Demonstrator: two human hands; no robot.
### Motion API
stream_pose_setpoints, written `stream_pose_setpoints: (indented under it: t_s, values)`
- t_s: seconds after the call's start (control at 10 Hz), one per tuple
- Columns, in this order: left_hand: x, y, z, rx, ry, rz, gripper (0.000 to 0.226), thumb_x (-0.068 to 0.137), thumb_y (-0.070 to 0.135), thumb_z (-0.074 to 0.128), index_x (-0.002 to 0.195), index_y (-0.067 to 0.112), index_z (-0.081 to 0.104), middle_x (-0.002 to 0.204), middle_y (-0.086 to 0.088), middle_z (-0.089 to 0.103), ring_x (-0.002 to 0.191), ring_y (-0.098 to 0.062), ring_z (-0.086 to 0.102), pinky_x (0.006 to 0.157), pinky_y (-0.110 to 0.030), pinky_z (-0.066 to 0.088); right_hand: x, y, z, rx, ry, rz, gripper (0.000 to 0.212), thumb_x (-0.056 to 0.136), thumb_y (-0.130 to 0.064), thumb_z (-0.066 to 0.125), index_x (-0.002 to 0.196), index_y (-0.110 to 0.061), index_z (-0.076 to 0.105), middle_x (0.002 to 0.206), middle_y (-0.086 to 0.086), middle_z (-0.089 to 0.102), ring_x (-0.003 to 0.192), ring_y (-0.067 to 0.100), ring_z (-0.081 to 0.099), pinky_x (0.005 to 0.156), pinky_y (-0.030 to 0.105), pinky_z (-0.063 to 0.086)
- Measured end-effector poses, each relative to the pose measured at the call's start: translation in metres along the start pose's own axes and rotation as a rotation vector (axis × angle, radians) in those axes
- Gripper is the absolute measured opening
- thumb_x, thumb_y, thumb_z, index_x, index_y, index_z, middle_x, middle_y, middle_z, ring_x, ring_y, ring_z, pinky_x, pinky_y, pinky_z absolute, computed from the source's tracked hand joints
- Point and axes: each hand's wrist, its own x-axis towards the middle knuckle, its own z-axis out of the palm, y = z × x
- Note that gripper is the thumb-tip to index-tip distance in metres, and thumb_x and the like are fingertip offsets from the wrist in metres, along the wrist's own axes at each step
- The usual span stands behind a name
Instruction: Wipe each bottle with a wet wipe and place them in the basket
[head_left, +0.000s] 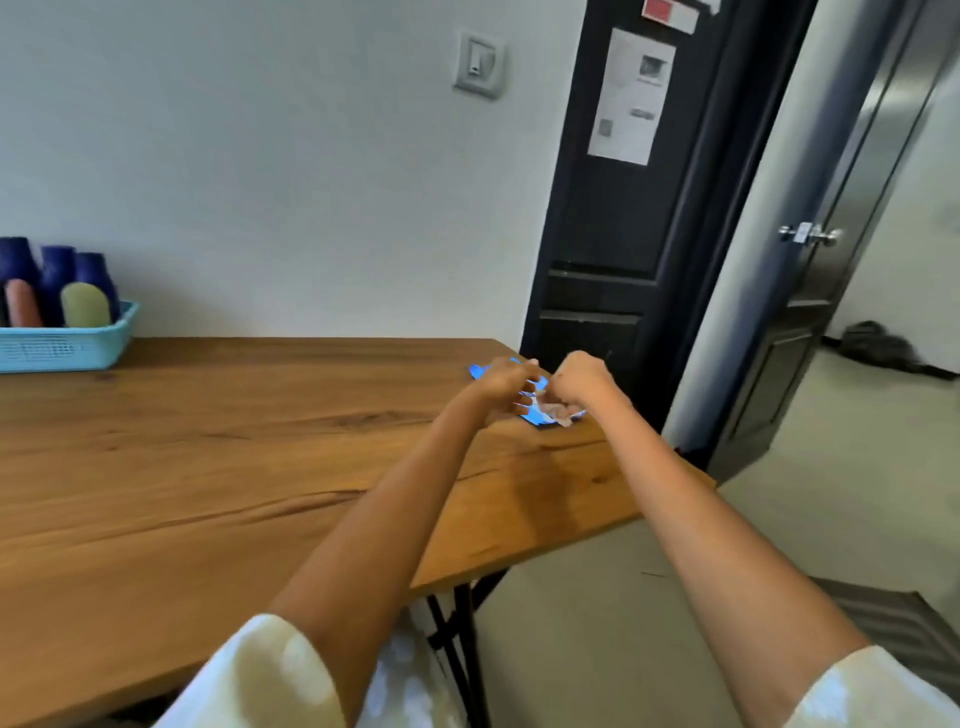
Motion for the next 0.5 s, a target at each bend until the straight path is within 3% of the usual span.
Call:
stream_pose_setpoints:
  t_s: [0.1, 0.2, 0.3, 0.4, 0.5]
  values:
    - [0.006, -0.004, 0.039, 0.038, -0.061, -0.075, 0.036, 0.102, 0.031, 0.034, 0.09, 0.007, 0.057, 0.098, -0.013, 0.055, 0.074, -0.018, 0.05, 0.07, -0.028, 0.046, -0.006, 0.041, -0.002, 0.057, -0.032, 0.112, 0.014, 0.077, -0.015, 0.068, 0.085, -0.005, 0.063, 0.083, 0.012, 0.068, 0.064, 0.021, 0.068, 0.054, 0.025, 0.053]
    - [0.008, -0.013, 0.056, 0.074, -0.065, -0.135, 0.042, 0.101, 0.034, 0.035, 0.125, 0.002, 0.047, 0.115, -0.02, 0.057, 0.085, -0.022, 0.057, 0.08, -0.031, 0.048, -0.009, 0.062, 0.004, 0.13, -0.086, 0.155, 0.022, 0.077, -0.013, 0.067, 0.095, -0.001, 0.064, 0.09, 0.017, 0.069, 0.068, 0.027, 0.071, 0.069, 0.037, 0.061]
    - [0.012, -0.023, 0.056, 0.115, -0.072, -0.168, 0.05, 0.101, 0.036, 0.033, 0.142, 0.006, 0.03, 0.126, -0.022, 0.057, 0.106, -0.028, 0.061, 0.089, -0.035, 0.051, -0.012, 0.067, 0.008, 0.16, -0.139, 0.152, 0.023, 0.084, -0.015, 0.063, 0.103, -0.001, 0.06, 0.094, 0.018, 0.068, 0.074, 0.027, 0.07, 0.07, 0.039, 0.06]
    - [0.008, -0.028, 0.048, 0.135, -0.076, -0.165, 0.053, 0.101, 0.036, 0.032, 0.144, 0.006, 0.026, 0.126, -0.021, 0.056, 0.094, -0.024, 0.06, 0.069, -0.03, 0.052, -0.014, 0.065, 0.007, 0.153, -0.155, 0.175, 0.026, 0.089, -0.017, 0.059, 0.111, -0.003, 0.057, 0.098, 0.013, 0.067, 0.079, 0.024, 0.068, 0.074, 0.037, 0.059]
    - [0.01, -0.031, 0.042, 0.148, -0.063, -0.146, 0.05, 0.102, 0.035, 0.031, 0.142, 0.005, 0.032, 0.127, -0.02, 0.055, 0.079, -0.018, 0.057, 0.065, -0.026, 0.049, -0.013, 0.056, 0.002, 0.02, -0.04, 0.136, 0.028, 0.087, -0.028, 0.063, 0.106, -0.007, 0.059, 0.093, 0.007, 0.066, 0.076, 0.017, 0.063, 0.063, 0.026, 0.052]
